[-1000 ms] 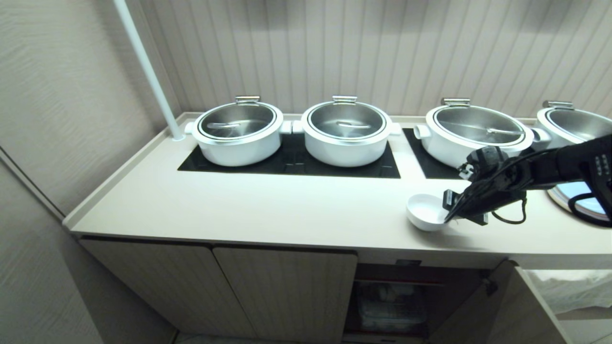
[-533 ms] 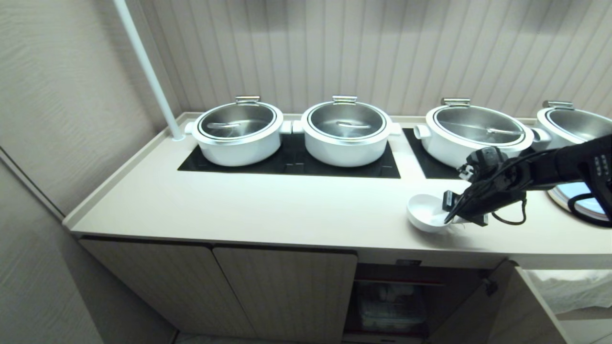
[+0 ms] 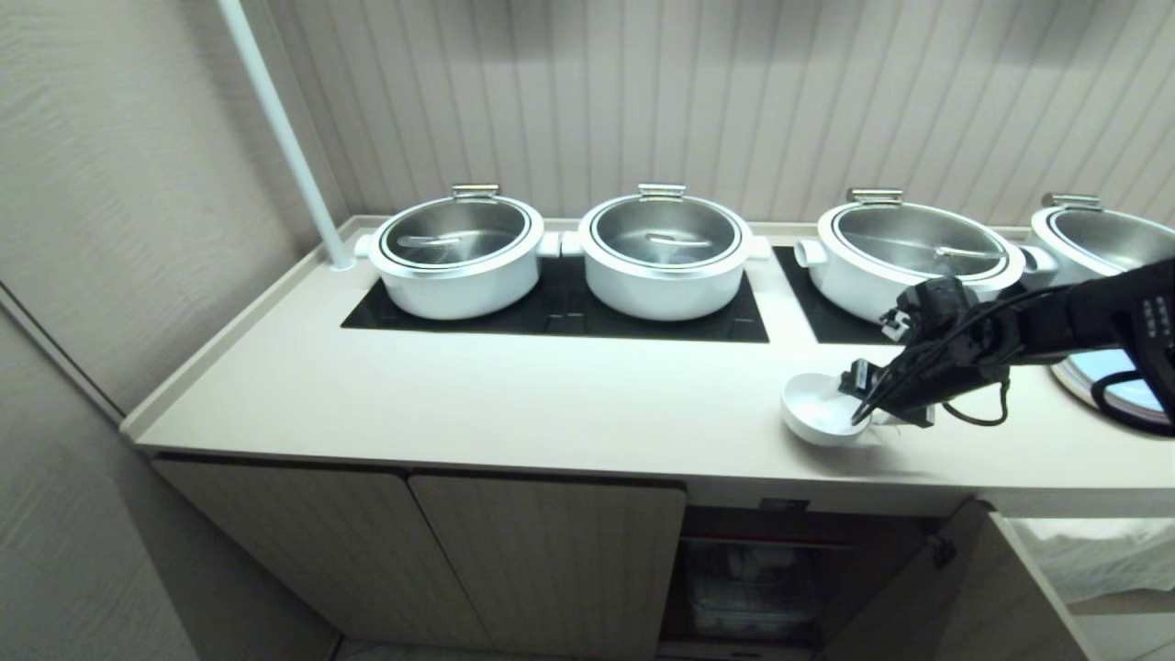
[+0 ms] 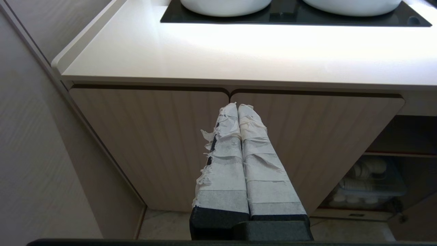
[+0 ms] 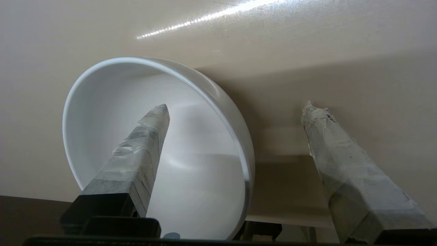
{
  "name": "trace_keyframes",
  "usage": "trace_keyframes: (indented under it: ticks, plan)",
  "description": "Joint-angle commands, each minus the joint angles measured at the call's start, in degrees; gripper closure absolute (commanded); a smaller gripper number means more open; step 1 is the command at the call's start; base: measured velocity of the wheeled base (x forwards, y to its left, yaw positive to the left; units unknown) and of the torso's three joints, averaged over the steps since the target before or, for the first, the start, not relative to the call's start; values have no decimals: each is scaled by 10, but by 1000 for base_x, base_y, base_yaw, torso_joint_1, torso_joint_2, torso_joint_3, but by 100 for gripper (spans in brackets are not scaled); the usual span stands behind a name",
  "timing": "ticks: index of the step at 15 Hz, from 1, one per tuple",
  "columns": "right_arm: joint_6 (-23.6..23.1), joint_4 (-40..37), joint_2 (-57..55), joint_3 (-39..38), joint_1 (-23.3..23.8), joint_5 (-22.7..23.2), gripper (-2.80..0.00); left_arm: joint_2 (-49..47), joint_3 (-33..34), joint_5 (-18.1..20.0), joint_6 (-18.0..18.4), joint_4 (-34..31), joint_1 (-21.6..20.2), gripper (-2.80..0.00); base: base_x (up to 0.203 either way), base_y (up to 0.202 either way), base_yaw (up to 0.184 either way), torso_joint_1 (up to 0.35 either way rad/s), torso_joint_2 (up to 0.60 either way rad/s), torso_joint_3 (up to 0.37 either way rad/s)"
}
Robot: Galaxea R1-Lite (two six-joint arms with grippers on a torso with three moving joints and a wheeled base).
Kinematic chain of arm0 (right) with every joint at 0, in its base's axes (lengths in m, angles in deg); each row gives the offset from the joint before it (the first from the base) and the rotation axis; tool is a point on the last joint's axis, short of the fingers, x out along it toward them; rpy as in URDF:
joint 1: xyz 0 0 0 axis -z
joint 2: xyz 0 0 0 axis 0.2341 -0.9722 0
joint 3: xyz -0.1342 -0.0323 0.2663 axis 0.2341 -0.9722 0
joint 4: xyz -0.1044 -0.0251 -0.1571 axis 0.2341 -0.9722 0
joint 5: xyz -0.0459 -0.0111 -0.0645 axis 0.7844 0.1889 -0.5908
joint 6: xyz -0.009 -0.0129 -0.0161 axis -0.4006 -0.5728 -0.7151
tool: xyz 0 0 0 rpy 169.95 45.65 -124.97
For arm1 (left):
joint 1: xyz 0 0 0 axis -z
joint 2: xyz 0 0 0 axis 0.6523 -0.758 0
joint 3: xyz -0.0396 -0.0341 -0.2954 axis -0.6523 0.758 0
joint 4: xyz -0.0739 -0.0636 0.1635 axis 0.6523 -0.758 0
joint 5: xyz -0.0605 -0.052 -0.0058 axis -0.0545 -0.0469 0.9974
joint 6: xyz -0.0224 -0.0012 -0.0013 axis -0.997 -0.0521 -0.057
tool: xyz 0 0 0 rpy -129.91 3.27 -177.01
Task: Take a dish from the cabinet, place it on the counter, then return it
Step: Place it on the table
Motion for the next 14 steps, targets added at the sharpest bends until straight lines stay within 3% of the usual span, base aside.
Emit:
trace_keyframes:
  ticks: [1, 14]
  plan:
    - [1, -1, 6, 0, 0, 1, -280, 0, 0, 0, 0, 0, 0, 0, 0, 0, 0, 0, 0, 0]
    - [-7, 2, 76, -12, 0, -3, -280, 0, 0, 0, 0, 0, 0, 0, 0, 0, 0, 0, 0, 0]
